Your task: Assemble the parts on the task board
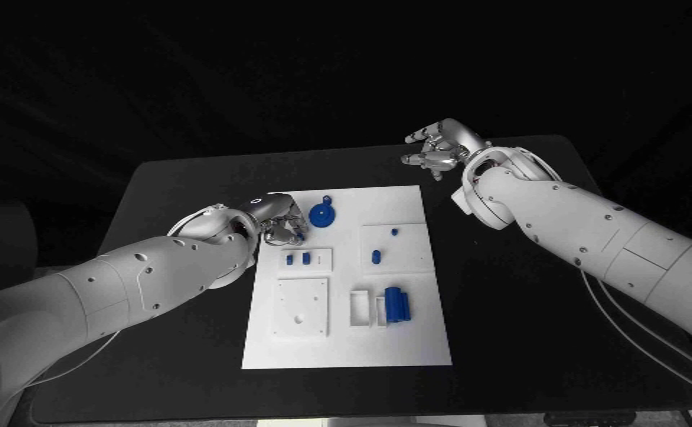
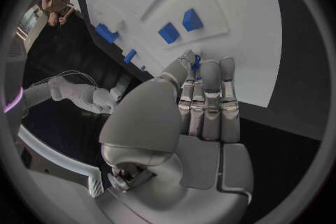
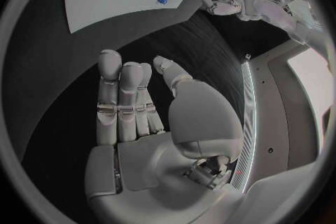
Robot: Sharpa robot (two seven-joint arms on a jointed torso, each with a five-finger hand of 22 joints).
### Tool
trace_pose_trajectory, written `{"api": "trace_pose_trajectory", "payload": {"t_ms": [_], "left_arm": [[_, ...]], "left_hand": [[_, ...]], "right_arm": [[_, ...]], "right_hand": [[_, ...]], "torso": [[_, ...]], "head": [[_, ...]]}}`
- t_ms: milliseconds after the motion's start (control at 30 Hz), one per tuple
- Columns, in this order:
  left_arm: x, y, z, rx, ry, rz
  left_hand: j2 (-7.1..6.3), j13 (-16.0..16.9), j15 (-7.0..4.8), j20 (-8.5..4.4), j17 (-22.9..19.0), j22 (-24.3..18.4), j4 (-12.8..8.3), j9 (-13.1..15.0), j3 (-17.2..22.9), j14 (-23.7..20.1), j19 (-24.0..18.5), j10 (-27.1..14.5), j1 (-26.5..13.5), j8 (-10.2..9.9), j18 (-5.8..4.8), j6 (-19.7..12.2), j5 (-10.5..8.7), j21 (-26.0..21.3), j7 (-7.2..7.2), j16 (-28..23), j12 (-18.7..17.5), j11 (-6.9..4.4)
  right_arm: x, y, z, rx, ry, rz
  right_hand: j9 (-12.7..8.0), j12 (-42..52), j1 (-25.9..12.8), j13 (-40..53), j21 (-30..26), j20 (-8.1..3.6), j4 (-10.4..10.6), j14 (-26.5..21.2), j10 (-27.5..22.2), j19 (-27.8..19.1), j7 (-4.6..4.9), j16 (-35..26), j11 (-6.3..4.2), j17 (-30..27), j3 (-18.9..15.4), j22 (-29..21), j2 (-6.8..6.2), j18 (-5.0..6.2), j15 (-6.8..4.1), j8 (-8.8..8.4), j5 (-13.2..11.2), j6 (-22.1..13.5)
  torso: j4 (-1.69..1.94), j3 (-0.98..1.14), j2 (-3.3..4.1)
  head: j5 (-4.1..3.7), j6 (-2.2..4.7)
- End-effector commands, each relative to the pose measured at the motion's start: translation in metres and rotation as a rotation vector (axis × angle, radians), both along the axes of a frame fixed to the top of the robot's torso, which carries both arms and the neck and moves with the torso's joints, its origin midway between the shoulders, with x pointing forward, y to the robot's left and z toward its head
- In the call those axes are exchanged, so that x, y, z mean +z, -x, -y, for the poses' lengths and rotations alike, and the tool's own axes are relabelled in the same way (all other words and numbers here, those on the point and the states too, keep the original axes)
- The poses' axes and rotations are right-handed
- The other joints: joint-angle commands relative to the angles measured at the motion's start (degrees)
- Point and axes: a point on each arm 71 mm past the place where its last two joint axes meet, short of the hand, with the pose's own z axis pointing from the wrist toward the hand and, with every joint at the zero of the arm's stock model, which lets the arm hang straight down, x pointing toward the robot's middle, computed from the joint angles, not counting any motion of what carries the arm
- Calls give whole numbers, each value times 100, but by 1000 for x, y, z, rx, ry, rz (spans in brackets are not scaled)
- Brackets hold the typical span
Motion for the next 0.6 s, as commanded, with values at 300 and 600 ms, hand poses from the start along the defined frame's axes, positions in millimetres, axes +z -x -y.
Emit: {"api": "trace_pose_trajectory", "payload": {"t_ms": [300, 600], "left_arm": [[-4, 2, 4, -22, 0, -24], [-5, 3, 7, -31, 2, -26]], "left_hand": [[40, 10, 23, -23, 11, 120, -31, 7, -1, 23, -18, -1, 35, -13, 107, 5, 10, -14, 26, -41, 36, 4], [42, 10, 23, -22, 13, 119, -34, 7, -3, 25, -20, 3, 32, -13, 107, 11, -3, -12, 25, -41, 37, 3]], "right_arm": [[0, 0, -2, 14, 0, 0], [0, 0, -2, 14, 0, -1]], "right_hand": [[10, 26, -54, -5, 20, -43, 8, 20, -35, 242, -5, -31, 13, -6, 8, -4, 23, 89, -39, 6, 18, 27], [10, 26, -54, -5, 20, -43, 8, 20, -35, 242, -5, -31, 13, -6, 8, -4, 23, 89, -39, 6, 18, 27]], "torso": [[1, 0, 0], [4, 0, 0]], "head": [[-12, 0], [-26, -10]]}}
